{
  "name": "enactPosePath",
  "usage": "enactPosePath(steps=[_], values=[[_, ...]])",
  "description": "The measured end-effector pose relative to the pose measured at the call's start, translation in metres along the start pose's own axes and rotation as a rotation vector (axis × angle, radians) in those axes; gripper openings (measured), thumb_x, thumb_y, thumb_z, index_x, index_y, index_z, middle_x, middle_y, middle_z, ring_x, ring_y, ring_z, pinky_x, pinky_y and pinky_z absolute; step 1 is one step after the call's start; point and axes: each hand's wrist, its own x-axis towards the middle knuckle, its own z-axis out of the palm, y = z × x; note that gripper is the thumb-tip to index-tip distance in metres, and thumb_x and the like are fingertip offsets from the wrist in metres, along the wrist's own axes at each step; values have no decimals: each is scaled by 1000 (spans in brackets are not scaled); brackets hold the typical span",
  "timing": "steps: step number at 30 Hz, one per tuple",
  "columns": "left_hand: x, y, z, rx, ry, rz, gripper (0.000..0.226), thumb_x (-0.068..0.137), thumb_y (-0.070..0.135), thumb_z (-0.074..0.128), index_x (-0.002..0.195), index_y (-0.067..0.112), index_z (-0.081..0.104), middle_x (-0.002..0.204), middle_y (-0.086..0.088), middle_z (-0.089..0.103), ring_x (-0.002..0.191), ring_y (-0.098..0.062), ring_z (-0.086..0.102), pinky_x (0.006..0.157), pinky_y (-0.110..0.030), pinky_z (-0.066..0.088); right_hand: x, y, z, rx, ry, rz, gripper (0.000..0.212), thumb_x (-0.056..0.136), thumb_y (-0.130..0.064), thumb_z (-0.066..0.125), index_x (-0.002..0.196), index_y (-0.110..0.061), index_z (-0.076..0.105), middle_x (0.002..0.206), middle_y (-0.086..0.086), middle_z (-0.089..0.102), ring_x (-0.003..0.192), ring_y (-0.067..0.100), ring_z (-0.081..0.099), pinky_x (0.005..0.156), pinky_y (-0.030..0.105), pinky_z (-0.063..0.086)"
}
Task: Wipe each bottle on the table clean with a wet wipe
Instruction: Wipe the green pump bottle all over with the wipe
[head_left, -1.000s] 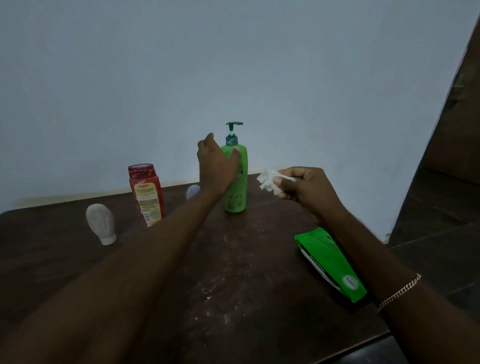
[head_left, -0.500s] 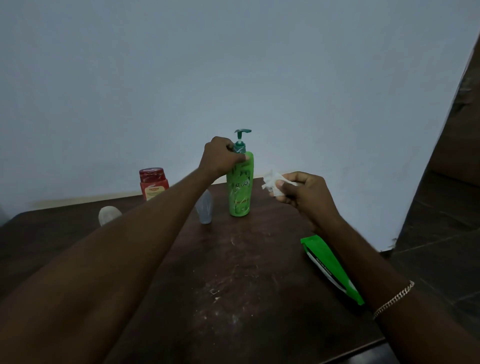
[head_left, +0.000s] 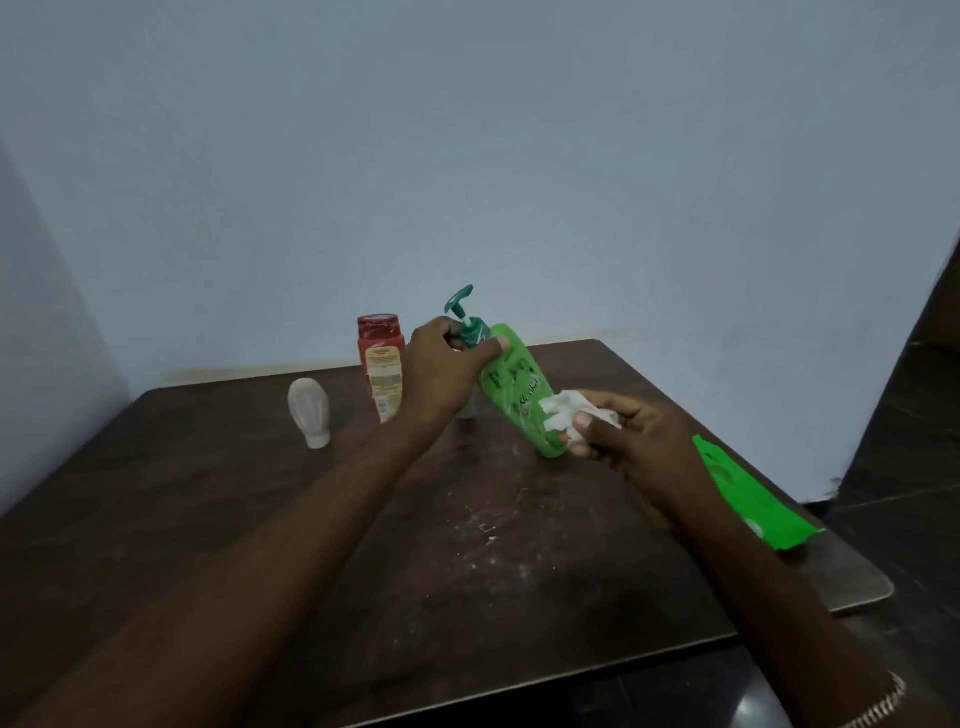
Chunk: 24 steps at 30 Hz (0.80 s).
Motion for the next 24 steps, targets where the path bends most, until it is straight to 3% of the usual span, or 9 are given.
enactPosePath(steps=[5,8,11,16,19,24], values=[[-32,-14,-28,-173,-35,-148,57,61,47,89,92,3,68,95,-24,70,86,-37,73,69,-53,63,-26,10,12,-43,66,-38,18,87,-9,69,105,-10,75,99,20,74,86,31,66,83,50,52],[-54,-13,-42,-287,-59,-191,44,74,25,89,103,0,67,97,-18,74,86,-29,76,73,-47,64,-38,10,20,-73,136,-70,19,86,-5,69,99,-17,76,92,9,77,82,21,68,73,34,56],[-76,-15,-55,-308,-74,-250,45,77,23,86,111,3,63,96,-8,77,84,-20,77,72,-38,64,-47,15,23,-168,229,-132,22,82,-2,72,99,-16,77,91,-3,78,83,9,71,76,22,56],[-96,-32,-74,-258,-114,-289,45,71,37,83,105,12,65,90,-2,79,81,-21,77,71,-38,63,-54,35,16,-170,378,-99,26,80,1,73,104,-7,76,95,6,77,91,23,73,83,35,57],[-102,-39,-81,-222,-110,-296,55,68,45,81,106,9,67,85,-4,78,68,-20,72,60,-30,61,-56,39,17,-147,407,-55,25,81,4,68,102,-8,76,94,9,77,90,24,73,84,35,57],[-105,-48,-88,-172,-98,-265,46,67,48,80,94,12,69,75,0,75,53,-14,61,46,-24,52,-56,42,25,-86,382,-6,21,89,-1,57,100,-1,75,97,14,76,94,28,73,89,39,55]])
